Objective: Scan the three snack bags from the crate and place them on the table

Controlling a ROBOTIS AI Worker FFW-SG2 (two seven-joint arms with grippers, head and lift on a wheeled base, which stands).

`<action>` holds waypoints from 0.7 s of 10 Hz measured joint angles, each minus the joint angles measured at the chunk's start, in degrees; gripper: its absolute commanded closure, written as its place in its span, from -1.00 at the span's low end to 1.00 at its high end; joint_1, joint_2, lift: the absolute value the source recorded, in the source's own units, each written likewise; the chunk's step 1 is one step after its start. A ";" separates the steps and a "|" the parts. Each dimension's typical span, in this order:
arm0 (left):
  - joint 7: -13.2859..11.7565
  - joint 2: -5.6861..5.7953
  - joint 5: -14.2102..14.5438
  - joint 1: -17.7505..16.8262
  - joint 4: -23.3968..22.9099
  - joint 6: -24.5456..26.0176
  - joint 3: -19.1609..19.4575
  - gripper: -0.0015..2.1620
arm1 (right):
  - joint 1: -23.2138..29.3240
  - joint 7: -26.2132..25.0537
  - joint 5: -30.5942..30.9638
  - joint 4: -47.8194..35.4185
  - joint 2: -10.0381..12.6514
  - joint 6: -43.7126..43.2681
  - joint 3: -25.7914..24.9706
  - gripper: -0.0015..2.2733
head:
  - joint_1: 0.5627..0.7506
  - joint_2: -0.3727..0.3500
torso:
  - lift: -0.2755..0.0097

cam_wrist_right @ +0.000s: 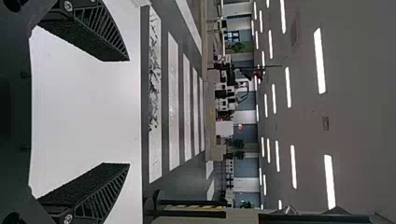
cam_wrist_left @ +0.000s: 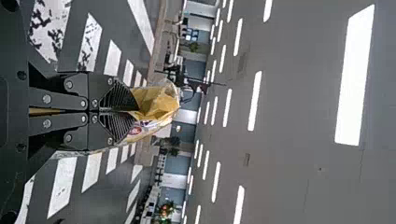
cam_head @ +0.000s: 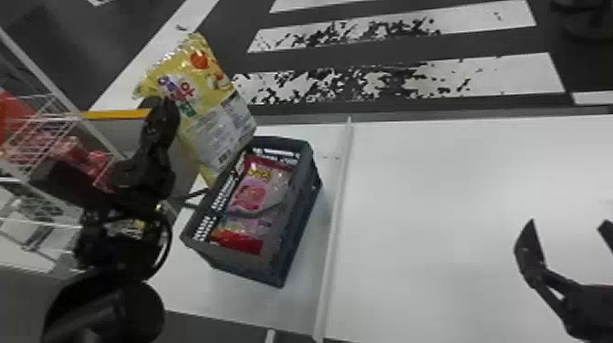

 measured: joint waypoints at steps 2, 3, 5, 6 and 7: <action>-0.50 -0.34 -1.82 0.20 3.06 -8.74 -1.63 0.98 | 0.04 0.00 -0.01 0.00 0.00 0.00 -0.01 -0.93 | 0.41 0.84 | 0.50; -0.89 -0.49 -1.73 0.32 3.44 -9.74 -2.29 0.98 | 0.07 0.00 -0.02 0.00 0.00 0.00 -0.05 -0.93 | 0.41 0.82 | 0.50; -3.89 -0.92 1.45 0.81 0.91 -5.76 -4.54 0.98 | 0.09 0.00 0.04 0.00 0.06 0.00 -0.09 -0.93 | 0.41 0.73 | 0.50; -6.42 -1.20 3.98 0.88 -0.13 -2.05 -5.82 0.98 | 0.09 0.00 0.05 -0.02 0.07 -0.02 -0.09 -0.93 | 0.41 0.63 | 0.50; -9.80 -1.49 7.23 0.78 -0.54 2.88 -7.70 0.98 | 0.09 0.00 0.03 -0.11 0.04 -0.11 -0.11 -0.93 | 0.41 0.50 | 0.50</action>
